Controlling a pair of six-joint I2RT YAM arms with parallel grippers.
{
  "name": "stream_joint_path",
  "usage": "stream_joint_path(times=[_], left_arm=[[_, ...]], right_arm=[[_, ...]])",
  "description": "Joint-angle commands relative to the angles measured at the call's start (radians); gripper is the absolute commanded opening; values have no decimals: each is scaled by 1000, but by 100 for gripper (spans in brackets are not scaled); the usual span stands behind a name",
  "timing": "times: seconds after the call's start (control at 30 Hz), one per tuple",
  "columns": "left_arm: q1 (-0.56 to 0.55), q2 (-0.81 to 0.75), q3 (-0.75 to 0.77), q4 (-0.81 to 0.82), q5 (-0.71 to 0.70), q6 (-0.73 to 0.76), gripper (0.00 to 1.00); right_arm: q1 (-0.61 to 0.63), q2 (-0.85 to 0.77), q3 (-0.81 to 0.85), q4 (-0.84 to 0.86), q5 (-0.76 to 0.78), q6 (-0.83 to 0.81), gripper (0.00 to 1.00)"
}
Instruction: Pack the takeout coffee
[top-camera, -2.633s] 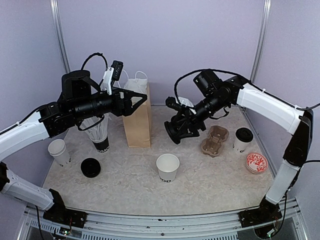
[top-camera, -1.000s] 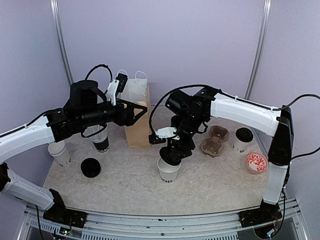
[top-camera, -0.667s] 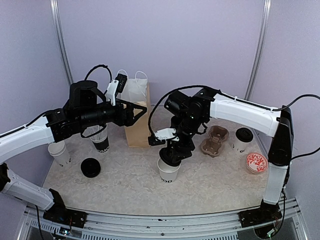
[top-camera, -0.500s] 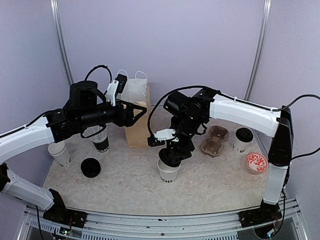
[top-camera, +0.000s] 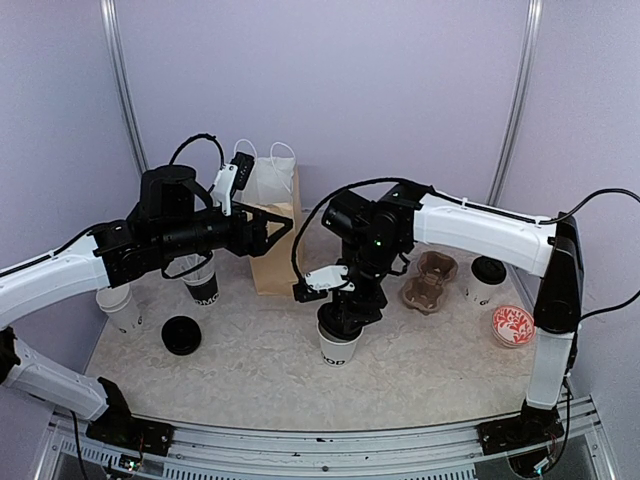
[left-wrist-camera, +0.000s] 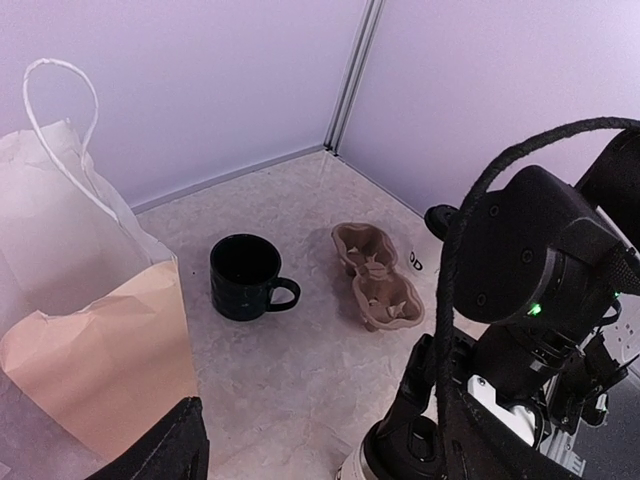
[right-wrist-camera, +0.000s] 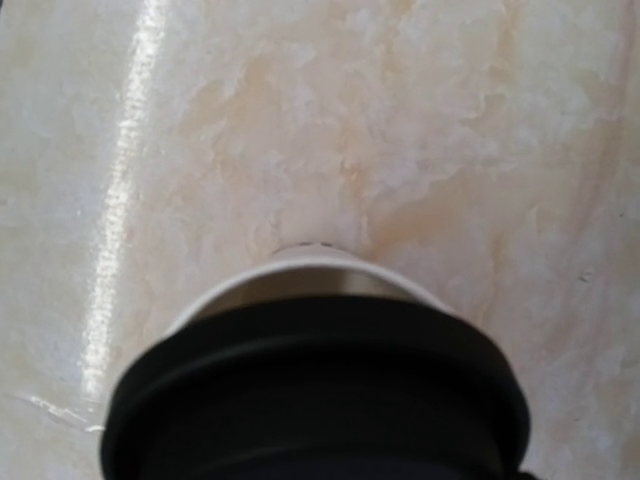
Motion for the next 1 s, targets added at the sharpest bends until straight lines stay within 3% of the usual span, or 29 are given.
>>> stream_joint_path(times=[0.0, 0.97], left_arm=[[7, -30, -15, 17, 3, -8, 79], [9, -10, -6, 25, 19, -20, 79]], right_arm=[[14, -21, -3, 0, 25, -8, 72], [13, -37, -24, -2, 31, -2, 72]])
